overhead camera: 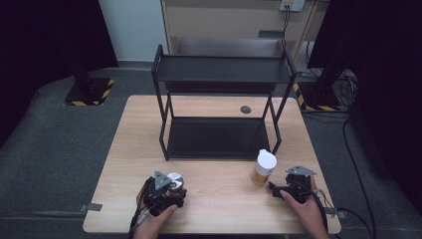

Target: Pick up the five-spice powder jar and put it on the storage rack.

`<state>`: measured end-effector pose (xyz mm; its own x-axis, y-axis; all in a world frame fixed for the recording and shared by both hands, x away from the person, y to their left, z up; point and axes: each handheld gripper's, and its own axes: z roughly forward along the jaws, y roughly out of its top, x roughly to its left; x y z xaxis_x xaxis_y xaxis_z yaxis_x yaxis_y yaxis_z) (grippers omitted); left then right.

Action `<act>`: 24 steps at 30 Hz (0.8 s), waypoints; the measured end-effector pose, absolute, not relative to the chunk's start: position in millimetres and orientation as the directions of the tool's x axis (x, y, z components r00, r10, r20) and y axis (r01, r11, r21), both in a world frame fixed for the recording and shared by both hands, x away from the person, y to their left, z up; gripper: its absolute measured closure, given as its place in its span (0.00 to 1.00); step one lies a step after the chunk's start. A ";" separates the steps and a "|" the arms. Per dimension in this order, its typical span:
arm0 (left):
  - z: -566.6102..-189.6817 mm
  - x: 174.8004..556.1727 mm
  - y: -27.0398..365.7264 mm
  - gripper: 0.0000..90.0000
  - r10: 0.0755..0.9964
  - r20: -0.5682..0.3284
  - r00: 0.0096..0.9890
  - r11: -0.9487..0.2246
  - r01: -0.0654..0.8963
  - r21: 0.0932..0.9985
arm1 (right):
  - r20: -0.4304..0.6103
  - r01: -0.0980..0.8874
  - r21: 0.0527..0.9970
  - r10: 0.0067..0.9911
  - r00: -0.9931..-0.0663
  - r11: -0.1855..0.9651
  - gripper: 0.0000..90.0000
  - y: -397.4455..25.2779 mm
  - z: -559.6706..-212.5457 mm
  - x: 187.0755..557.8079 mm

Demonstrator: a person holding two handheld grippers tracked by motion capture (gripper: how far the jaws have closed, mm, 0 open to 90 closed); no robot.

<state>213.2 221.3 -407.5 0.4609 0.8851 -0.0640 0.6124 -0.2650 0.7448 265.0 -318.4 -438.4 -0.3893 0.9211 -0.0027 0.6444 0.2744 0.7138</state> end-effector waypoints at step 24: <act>-404.7 216.0 217.3 0.33 0.874 -0.028 0.484 -0.302 0.589 0.750 | -0.003 0.644 0.714 0.921 -0.389 0.274 0.02 -318.4 -438.4 265.0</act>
<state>216.0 217.3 -404.7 0.4843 0.8744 -0.0281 0.5889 -0.3021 0.7496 265.0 -318.4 -438.4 -0.3891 0.9212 -0.0027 0.6445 0.2743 0.7137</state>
